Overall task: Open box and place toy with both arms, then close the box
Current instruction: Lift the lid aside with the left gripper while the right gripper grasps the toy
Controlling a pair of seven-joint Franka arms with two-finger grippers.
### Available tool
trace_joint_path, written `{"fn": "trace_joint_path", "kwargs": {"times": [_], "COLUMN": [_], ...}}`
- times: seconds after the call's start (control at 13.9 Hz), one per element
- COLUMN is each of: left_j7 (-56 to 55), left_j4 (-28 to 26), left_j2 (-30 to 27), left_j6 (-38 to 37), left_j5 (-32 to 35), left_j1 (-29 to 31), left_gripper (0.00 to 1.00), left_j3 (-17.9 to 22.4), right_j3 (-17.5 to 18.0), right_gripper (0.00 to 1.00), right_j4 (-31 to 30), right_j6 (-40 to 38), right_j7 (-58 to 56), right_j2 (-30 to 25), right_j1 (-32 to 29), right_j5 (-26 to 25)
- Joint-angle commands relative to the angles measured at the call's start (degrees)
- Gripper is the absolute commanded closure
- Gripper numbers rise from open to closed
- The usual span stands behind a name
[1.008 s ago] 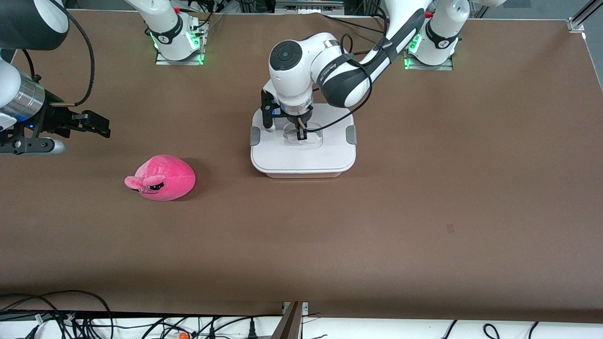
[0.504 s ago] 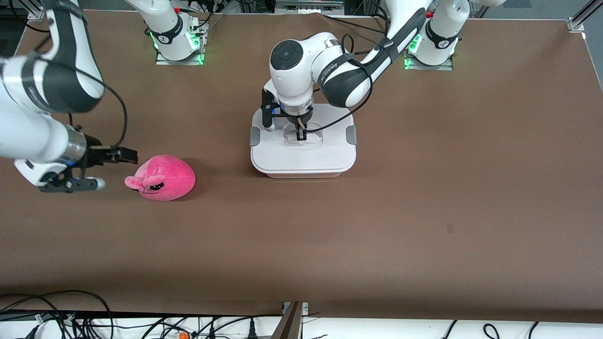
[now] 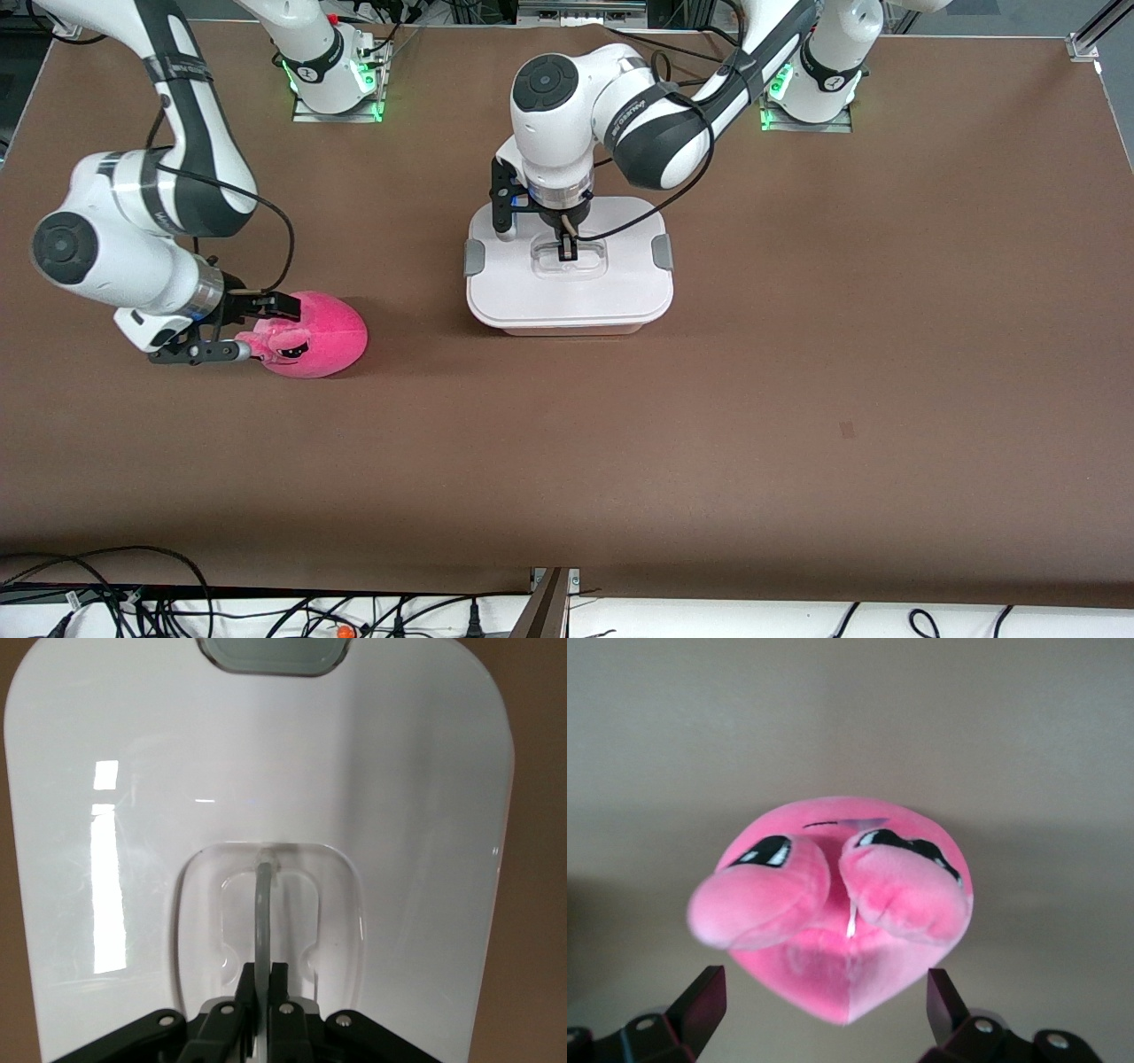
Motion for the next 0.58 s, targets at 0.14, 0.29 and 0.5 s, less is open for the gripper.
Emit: {"fn": "trace_joint_path", "kwargs": {"times": [0.14,0.29,0.5], "left_j7": [4.27,8.39,16.30], "left_j4": [0.13,0.13,0.30], "left_j2": [-4.09,-6.46,-11.03], "left_j6": [-6.75,-10.62,-17.56], "left_j5": [-2.51,-5.48,-9.18], "left_j1": [3.28,7.14,16.09], "left_gripper": [1.00,1.00,1.00], "left_j3": [-0.53,-0.53,-0.62], "right_j3": [0.20,0.29,0.29], "right_gripper": [0.01,0.05,0.29], "right_j4": [-4.72,-4.45,-4.63], "right_j6": [7.68,11.28,14.63], "right_j7": [-1.14,-1.14,-2.19], "right_j2": [-0.53,1.23,3.35], "right_j1": [-0.25,-0.16,-0.16], "right_j5": [0.89,0.80,0.72]}}
